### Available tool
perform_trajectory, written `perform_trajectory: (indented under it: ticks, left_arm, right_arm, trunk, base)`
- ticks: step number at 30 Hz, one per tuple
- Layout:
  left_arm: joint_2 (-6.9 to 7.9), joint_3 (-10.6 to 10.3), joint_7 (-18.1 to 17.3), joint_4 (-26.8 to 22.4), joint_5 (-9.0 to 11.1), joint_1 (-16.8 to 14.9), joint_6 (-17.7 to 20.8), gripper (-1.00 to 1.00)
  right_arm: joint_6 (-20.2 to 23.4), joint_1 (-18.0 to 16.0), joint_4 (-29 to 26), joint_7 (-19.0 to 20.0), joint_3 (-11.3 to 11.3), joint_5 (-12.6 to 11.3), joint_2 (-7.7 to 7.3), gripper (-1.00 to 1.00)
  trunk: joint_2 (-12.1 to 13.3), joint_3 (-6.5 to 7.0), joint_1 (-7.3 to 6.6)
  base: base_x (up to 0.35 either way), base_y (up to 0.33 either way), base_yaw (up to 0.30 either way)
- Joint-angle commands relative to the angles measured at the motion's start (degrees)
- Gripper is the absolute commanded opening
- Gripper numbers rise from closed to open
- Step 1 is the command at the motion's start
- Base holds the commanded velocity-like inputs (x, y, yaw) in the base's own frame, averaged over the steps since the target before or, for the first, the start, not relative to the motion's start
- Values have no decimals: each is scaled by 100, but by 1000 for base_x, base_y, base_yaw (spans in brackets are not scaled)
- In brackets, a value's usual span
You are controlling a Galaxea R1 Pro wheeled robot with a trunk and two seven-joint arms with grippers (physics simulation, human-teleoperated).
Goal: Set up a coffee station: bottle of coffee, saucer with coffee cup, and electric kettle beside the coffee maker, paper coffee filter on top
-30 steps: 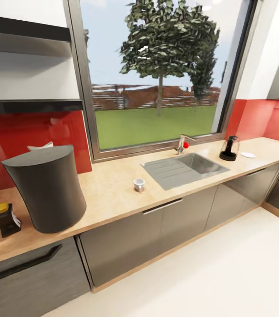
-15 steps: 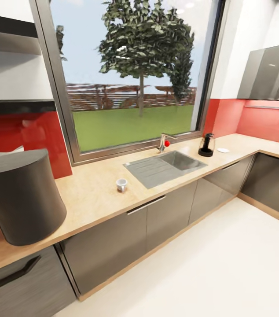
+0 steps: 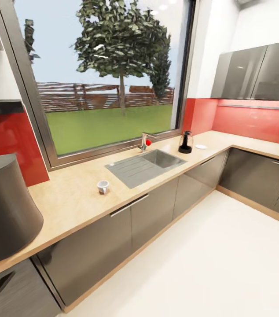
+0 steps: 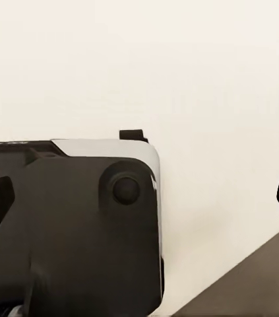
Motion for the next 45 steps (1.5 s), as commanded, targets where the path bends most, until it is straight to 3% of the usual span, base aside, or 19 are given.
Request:
perform_trajectory:
  ticks: [1,24,37,45]
  left_arm:
    - [-2,34,16,-4,-61,1,-19,100]
    - [-19,49,20,-5,-59,2,-21,100]
    - [-141,41,15,-13,-69,2,-21,100]
    - [-178,33,15,-14,-127,2,-29,100]
  right_arm:
    - [-17,-6,7,-9,12,-22,1,100]
    - [-18,-6,3,-9,-4,-22,-29,100]
    - [-18,-6,7,-9,-4,-22,-26,100]
    - [-18,-6,6,-13,-4,-24,-26,100]
  trunk:
    - [-11,-10,3]
    - [-11,-10,3]
    - [-11,-10,3]
    - [-11,-10,3]
  base:
    - [0,0,-300]
    - [0,0,-300]
    - [12,0,-300]
    - [230,0,-300]
